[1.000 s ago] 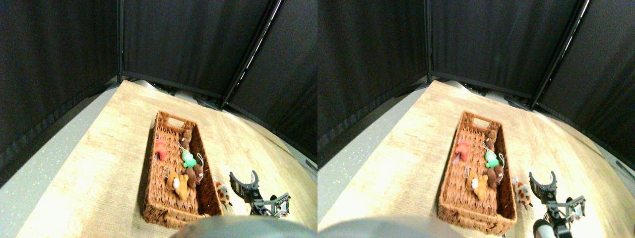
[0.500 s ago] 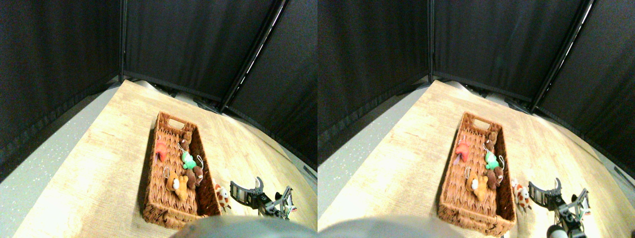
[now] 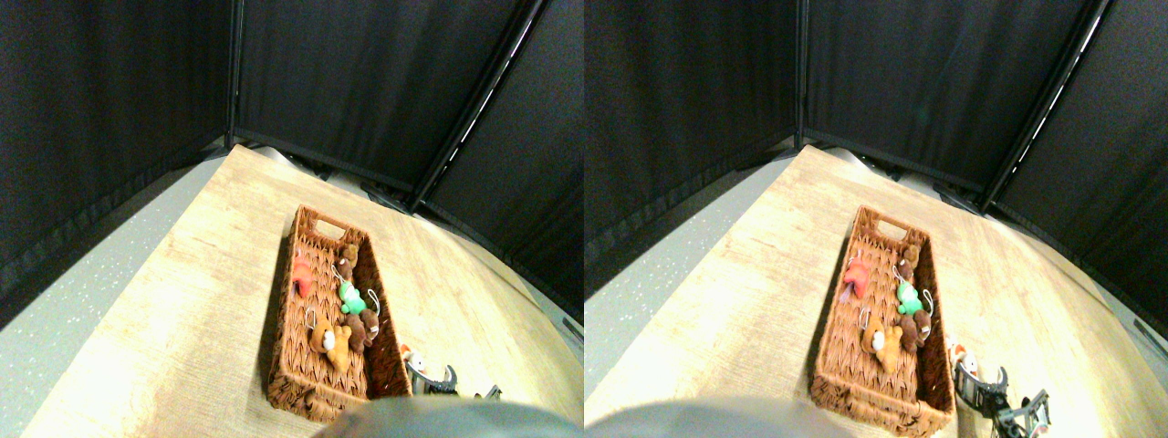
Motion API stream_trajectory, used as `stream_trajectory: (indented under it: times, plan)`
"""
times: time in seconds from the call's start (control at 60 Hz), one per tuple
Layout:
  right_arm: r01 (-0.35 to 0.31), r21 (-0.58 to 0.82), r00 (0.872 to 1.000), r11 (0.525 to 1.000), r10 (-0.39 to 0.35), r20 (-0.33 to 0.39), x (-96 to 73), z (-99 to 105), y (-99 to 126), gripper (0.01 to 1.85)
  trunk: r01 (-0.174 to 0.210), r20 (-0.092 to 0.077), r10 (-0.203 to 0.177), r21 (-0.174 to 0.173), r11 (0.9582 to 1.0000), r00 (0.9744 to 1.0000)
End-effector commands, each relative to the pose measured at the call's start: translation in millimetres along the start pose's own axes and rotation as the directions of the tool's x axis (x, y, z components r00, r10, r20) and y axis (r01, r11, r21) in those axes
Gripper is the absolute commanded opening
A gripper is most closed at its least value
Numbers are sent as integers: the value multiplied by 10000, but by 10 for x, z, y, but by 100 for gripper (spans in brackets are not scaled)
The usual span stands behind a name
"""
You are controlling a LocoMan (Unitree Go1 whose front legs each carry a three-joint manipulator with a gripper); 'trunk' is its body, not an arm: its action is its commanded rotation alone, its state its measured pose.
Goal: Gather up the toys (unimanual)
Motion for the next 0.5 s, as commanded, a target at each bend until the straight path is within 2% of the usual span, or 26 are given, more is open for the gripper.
stream_trajectory:
  times: [0.017,0.133,0.317,0.5]
  plan:
    - [-641,-67,9978,9979,640,-148,28,-6,104,83,-274,-235,269,-203,9994,9994]
    - [-788,-62,9961,9969,785,-404,147,9,76,83,-307,-264,302,-202,9993,9992]
    - [-535,-35,9985,9986,535,-143,277,-29,61,93,-353,-263,347,-206,9992,9991]
    - [-428,93,9991,9990,429,-59,375,-27,57,93,-359,-332,353,-178,9992,9988]
